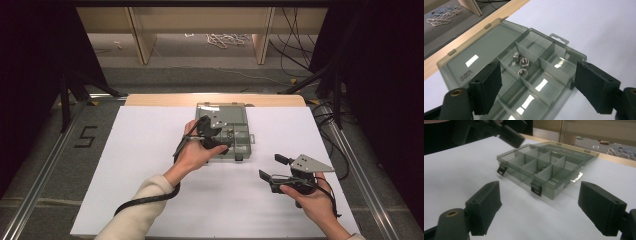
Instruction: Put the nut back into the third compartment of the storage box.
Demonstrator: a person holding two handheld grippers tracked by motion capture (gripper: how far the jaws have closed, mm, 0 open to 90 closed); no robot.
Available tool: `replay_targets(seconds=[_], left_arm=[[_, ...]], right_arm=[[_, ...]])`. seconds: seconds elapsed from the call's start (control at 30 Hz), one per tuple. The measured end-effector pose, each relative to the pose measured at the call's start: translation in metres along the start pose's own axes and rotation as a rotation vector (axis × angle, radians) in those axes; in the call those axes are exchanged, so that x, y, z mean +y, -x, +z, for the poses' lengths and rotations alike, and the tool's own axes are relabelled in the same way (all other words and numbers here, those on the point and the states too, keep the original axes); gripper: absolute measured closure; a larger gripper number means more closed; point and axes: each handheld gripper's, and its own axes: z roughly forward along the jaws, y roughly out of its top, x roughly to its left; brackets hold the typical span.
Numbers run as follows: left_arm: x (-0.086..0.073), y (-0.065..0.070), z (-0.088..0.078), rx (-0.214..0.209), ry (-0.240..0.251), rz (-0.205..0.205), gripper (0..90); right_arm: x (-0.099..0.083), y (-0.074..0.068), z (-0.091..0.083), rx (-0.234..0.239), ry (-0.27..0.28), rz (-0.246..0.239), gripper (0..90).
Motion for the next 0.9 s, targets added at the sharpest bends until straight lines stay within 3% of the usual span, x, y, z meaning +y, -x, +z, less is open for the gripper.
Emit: replay_targets(seconds=[0.1, 0.13, 0.3, 0.57, 0.7, 0.9], left_arm=[[-0.011, 0.002, -0.012, -0.008, 0.01, 0.001, 21.4], [-0.015, 0.002, -0.017, -0.007, 0.009, 0.006, 21.3], [-0.034, 0.007, -0.036, -0.007, 0.021, 0.003, 20.7], [-0.064, 0.015, -0.064, -0.018, 0.047, -0.011, 20.7], [-0.076, 0.017, -0.075, -0.023, 0.057, -0.021, 20.3], [-0.095, 0.021, -0.084, -0.024, 0.053, -0.022, 20.3]], right_arm=[[0.0, 0.001, 0.001, -0.009, 0.017, -0.018, 19.0], [0.0, 0.0, 0.0, 0.0, 0.003, 0.004, 19.0], [0.0, 0.001, -0.001, -0.02, 0.011, -0.025, 19.0], [0.0, 0.0, 0.0, -0.004, 0.009, -0.004, 18.2], [0.0, 0.001, 0.001, -0.02, 0.023, -0.032, 17.1], [0.0, 0.001, -0.001, -0.021, -0.001, -0.012, 16.9]])
